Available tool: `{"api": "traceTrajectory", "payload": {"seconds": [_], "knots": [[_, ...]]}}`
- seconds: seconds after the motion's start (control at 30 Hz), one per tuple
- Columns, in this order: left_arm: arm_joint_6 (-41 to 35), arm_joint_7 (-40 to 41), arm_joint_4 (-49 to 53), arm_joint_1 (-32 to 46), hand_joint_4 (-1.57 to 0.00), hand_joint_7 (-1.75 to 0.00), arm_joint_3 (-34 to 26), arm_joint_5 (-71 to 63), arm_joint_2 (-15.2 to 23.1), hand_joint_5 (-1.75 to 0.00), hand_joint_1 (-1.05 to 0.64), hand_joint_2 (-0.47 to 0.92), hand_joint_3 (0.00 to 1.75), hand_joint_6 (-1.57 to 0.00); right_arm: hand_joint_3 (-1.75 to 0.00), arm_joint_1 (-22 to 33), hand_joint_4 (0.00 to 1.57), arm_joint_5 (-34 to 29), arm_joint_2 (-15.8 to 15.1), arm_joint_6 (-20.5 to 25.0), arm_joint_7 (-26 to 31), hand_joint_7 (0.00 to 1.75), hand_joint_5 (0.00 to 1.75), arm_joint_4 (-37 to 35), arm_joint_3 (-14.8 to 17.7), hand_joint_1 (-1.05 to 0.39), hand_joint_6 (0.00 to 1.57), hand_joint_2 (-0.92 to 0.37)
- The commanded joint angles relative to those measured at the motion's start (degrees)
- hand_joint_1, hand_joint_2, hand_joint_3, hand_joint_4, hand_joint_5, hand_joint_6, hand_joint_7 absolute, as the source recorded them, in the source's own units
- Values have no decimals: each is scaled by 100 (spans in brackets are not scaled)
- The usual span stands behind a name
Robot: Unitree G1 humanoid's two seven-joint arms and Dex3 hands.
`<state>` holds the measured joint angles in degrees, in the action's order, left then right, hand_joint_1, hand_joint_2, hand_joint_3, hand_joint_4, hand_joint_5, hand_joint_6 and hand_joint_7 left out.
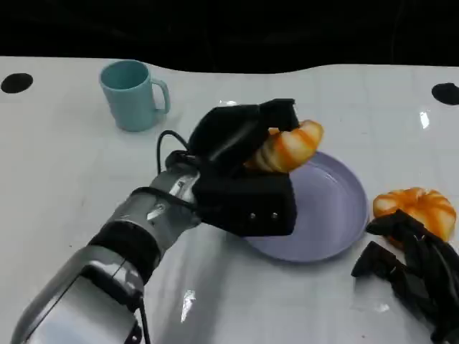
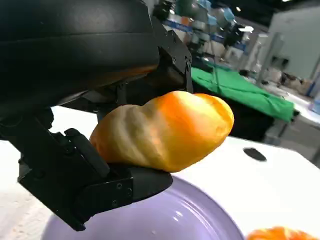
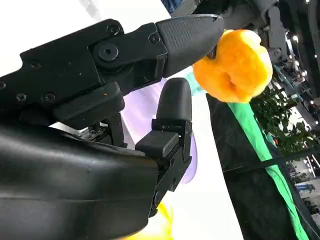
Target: Grasp the bread from the table and place it into the plate.
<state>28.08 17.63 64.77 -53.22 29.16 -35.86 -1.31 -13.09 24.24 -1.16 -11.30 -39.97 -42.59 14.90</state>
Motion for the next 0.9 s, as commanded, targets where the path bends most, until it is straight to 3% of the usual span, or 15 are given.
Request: {"api": "traceTrajectory", "payload": {"seconds": [0.03,0.27,0.43,0.47,0.5,0.57,0.6,0.63,0.67,0.7,0.73,0.8,0.87,0.9], "knots": [[-59,-236,128,-172,-93,-175,146,-132,10,-175,-16,48,122,-73,-19,107,63,-6,-36,50,60,126,158,-48,36,-52,57,-92],[-270,-306,291,-339,-92,-175,448,-436,-63,-175,-19,52,119,-72,-21,98,63,-27,-50,-34,-18,126,158,-87,25,-52,57,-92],[-378,-232,422,-479,-88,-173,695,-712,-102,-175,-19,61,92,-65,-20,103,63,-59,-58,-17,48,129,158,-74,-4,-54,58,-92],[-388,-347,442,-497,-87,-162,672,-679,-110,-175,-20,63,84,-67,-20,105,63,-55,-53,-3,62,129,158,-61,-5,-54,57,-92],[-394,-429,455,-508,-77,-134,653,-652,-116,-173,-22,70,66,-72,-19,107,63,-53,-50,2,69,130,159,-52,-7,-54,57,-92],[-395,-653,458,-521,-72,-115,596,-566,-119,-172,-23,77,49,-76,-19,112,64,-32,-39,11,59,129,159,-37,-2,-54,57,-92],[-393,-766,449,-522,-66,-85,565,-522,-116,-152,-26,85,34,-73,-19,114,64,-17,-33,14,43,129,159,-34,2,-53,57,-92],[-393,-850,439,-522,-64,-71,542,-491,-113,-144,-28,88,27,-74,-20,115,63,-7,-30,16,32,129,159,-31,5,-52,57,-92],[-385,-1021,430,-532,-64,-64,539,-472,-91,-140,-28,90,23,-74,-20,113,63,0,-34,17,7,130,159,-34,4,-52,57,-92],[-381,-1130,421,-538,-52,-39,543,-465,-74,-117,-36,91,30,-60,-20,112,63,3,-38,18,-8,129,158,-37,3,-51,56,-92],[-400,-1289,424,-551,-49,-28,541,-442,-61,-108,-38,92,32,-55,-21,110,62,-1,-47,8,-29,129,158,-46,0,-51,56,-92],[-439,-1568,421,-560,-35,-8,504,-361,-47,-53,-56,92,43,-41,-21,121,63,-19,-56,16,-20,130,159,-39,-10,-52,56,-92],[-468,-1784,393,-572,-33,-2,496,-333,-16,-36,-62,92,47,-36,-21,137,63,-53,-52,-8,23,130,159,-14,-25,-53,56,-92],[-494,-1897,375,-585,-21,-1,506,-345,9,-26,-79,92,61,-25,-20,140,63,-54,-42,-45,21,130,159,-15,-22,-53,56,-92]]}}
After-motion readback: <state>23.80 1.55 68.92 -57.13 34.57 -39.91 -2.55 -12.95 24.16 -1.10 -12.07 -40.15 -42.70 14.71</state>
